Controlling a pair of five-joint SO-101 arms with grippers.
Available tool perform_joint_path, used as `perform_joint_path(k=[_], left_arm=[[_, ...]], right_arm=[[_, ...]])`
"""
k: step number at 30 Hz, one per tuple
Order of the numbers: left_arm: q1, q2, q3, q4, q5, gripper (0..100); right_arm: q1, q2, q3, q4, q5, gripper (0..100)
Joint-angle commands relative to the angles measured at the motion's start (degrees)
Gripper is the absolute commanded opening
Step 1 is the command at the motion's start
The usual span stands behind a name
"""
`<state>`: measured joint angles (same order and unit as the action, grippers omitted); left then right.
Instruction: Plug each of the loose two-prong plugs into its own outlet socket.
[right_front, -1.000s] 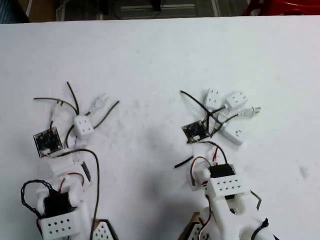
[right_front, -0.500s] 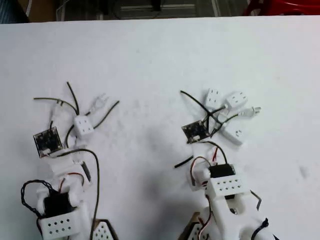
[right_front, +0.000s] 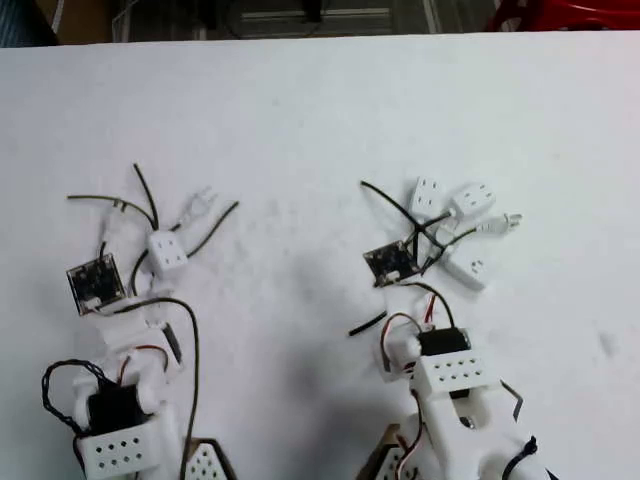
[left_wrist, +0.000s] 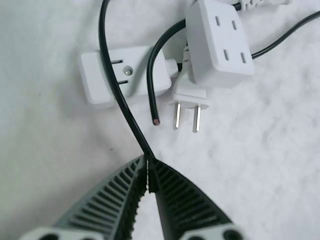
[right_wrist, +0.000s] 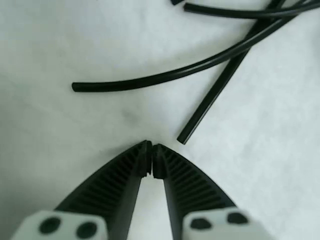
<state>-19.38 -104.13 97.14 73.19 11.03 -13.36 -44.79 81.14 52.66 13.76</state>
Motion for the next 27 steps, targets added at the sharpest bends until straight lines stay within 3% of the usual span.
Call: perform_joint_path(k=[1,18,24,27], left_arm=[[-0.2,0.1,-0.1,0.4,0.6,2],[-0.1,0.1,-0.1,0.1,0.6,2],[5.1,0.1,-0.1,-5.9,0.5,2],[5.0,0.1,-1.7,-14.5,0.4,2]], right_arm=[[-1.4,-0.1,0.3,-0.8,0.0,2.1],[-1.4,-0.1,0.3,-0.8,0.0,2.1],[-1.4,-0.1,0.3,-0.8,0.0,2.1],[-1.4,-0.1,0.3,-0.8,0.0,2.1]])
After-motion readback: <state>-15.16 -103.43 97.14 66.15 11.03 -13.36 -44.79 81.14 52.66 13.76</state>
